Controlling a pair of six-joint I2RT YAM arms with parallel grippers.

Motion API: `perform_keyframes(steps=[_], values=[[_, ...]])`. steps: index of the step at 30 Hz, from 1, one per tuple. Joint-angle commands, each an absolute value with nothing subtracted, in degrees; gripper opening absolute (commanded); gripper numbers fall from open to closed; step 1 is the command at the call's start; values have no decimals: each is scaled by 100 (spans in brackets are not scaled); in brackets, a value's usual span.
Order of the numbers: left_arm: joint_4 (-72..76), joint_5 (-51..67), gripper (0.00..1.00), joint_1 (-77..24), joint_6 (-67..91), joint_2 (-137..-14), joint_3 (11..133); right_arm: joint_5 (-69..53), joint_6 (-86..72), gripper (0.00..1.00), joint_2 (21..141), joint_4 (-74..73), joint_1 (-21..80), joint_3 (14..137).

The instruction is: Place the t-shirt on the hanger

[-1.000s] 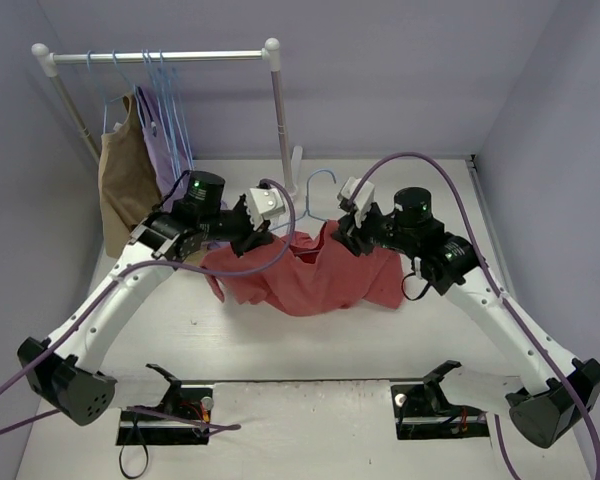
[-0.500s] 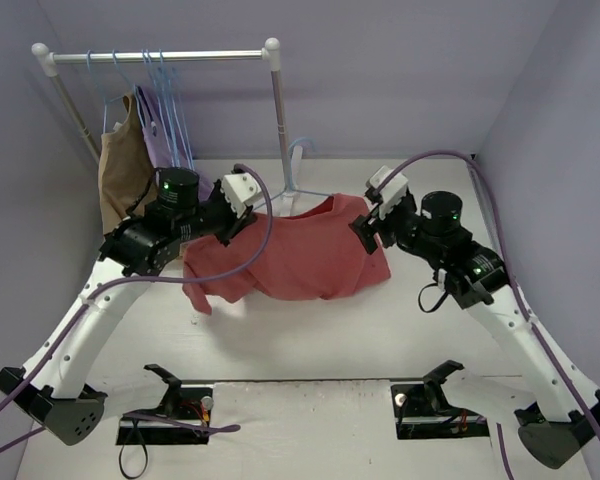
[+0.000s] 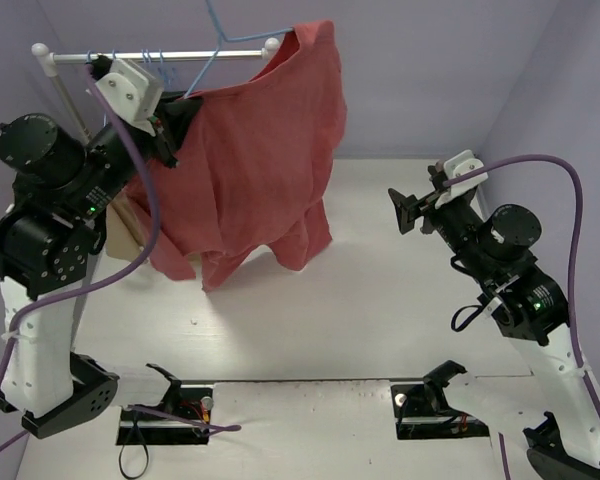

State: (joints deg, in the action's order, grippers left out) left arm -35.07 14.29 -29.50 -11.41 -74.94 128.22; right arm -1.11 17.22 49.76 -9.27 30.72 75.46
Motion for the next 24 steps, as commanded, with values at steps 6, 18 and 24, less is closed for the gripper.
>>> perform_keyframes(steps=[6,18,24], values=[[-3649,181,0,-2900,-702,-7207,12522,53,1420,70,4962,-591,3050,7315],[-4183,869,0,-2900,-405,-6986,12769,61,1345,70,4983,-580,3050,7145],[-4608,-5,0,-2906,-423,-7254,12936,56,1318,70,4933,-580,3055,7113]])
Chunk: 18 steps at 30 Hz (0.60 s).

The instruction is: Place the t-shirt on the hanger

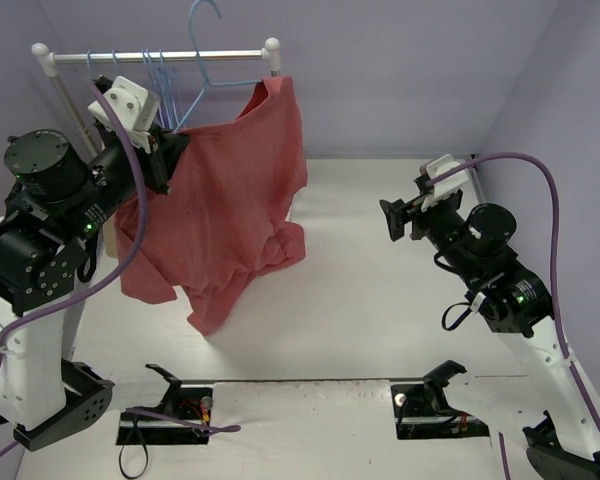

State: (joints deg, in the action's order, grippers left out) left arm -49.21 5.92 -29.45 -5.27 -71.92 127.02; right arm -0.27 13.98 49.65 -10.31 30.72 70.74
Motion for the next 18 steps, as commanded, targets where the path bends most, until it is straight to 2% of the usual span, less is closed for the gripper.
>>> perform_keyframes(steps=[1,9,18], values=[[-4611,-282,0,-2900,-445,-7263,12816,58,1312,71,4916,-580,3053,7096],[-4402,-1155,0,-2900,-308,-7428,11822,32,1267,71,4808,-579,3057,6916],[-2112,-1257,0,-2381,-62,-7954,10760,-255,1178,71,4807,-563,3050,6803]])
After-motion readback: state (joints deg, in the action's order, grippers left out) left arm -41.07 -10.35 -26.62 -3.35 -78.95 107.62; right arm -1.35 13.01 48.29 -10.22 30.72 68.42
